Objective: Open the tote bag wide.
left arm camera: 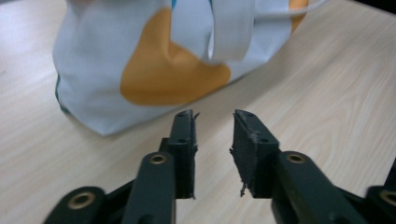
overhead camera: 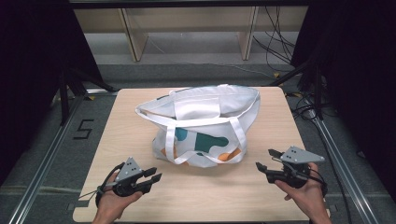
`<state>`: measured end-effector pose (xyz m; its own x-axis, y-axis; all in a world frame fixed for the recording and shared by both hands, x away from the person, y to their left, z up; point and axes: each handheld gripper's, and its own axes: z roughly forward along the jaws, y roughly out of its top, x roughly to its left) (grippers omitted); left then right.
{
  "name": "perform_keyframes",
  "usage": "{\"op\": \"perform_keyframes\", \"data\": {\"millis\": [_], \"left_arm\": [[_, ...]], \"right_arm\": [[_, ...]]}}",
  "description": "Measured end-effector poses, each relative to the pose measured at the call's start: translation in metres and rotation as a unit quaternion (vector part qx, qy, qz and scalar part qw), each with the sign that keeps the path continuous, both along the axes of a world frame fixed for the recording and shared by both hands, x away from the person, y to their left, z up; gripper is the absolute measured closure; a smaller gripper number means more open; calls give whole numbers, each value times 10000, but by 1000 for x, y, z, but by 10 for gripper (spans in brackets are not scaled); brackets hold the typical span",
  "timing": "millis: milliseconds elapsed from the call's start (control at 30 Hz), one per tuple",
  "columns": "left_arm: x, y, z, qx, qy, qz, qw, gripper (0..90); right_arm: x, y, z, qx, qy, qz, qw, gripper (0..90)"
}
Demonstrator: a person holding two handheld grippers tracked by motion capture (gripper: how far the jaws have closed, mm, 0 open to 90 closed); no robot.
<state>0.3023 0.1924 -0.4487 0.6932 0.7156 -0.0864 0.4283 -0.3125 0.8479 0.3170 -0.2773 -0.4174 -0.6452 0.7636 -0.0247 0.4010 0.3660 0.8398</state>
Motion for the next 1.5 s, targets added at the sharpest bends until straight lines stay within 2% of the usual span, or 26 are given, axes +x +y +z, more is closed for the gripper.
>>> {"op": "perform_keyframes", "data": {"millis": [33,67,100,133,167,200,267,300,333,367,467,500,533,567,667,767,900,933,967,1100,1200,1267,1333,1367,1467,1500], "left_arm": [[2,1,4,-68,-49,-27,10000,754],[3,1,8,-104,-79,9,9999,754],[6,2,16,-126,-121,-16,9998,765],[9,3,22,-213,-166,-35,9996,787],[11,4,29,-216,-197,-28,9996,801],[13,5,36,-245,-249,-35,9994,812],[18,6,50,-321,-317,-117,9989,835],[20,5,57,-334,-346,-120,9988,858],[22,4,62,-319,-394,-140,9986,867],[25,3,71,-301,-442,-167,9984,867],[37,-3,92,-329,-516,-181,9980,890],[44,-6,102,-253,-593,-130,9978,891],[50,-8,108,-246,-613,-114,9978,891],[56,-11,113,-254,-578,-128,9979,892],[77,-19,126,-112,-545,-87,9984,892],[103,-23,131,26,-496,103,9987,891],[132,-20,130,206,-299,285,9989,891],[137,-20,128,236,-282,393,9985,890],[143,-18,126,266,-301,450,9982,890],[159,-9,112,315,-90,602,9977,892],[167,-7,97,306,87,626,9975,892],[172,-7,85,459,173,577,9971,892],[178,-7,71,552,277,601,9963,892],[180,-6,65,602,356,606,9957,892],[184,-4,46,441,527,637,9956,893],[184,-2,40,515,577,595,9952,893]], "right_arm": [[7,3,10,17,-160,48,9999,440],[7,3,10,17,-160,48,9999,440],[10,4,13,-10,-290,106,9995,459],[14,6,20,-4,-327,134,9994,479],[15,8,27,58,-213,111,9997,526],[22,8,32,-23,-512,304,9982,567],[27,11,46,54,-605,278,9978,669],[33,14,59,-28,-788,398,9961,753],[34,14,65,-50,-782,443,9959,789],[34,14,65,-50,-782,443,9959,789],[44,18,87,-153,-1018,469,9936,877],[48,19,93,-138,-964,479,9941,891],[55,22,101,-184,-1139,494,9921,900],[59,25,106,-210,-1064,499,9928,900],[76,35,113,-343,-1084,486,9923,900],[96,46,114,-451,-1045,498,9923,900],[117,53,117,-508,-897,334,9941,900],[124,53,117,-583,-956,334,9931,900],[128,53,117,-621,-886,232,9939,900],[145,51,108,-743,-679,146,9948,900],[152,51,93,-974,-444,154,9941,900],[153,50,81,-1057,-289,131,9939,900],[154,46,68,-1077,-35,100,9941,900],[155,44,61,-1067,1,81,9943,900],[156,40,42,-1002,223,106,9947,900],[155,40,36,-1039,288,168,9940,900]]}}
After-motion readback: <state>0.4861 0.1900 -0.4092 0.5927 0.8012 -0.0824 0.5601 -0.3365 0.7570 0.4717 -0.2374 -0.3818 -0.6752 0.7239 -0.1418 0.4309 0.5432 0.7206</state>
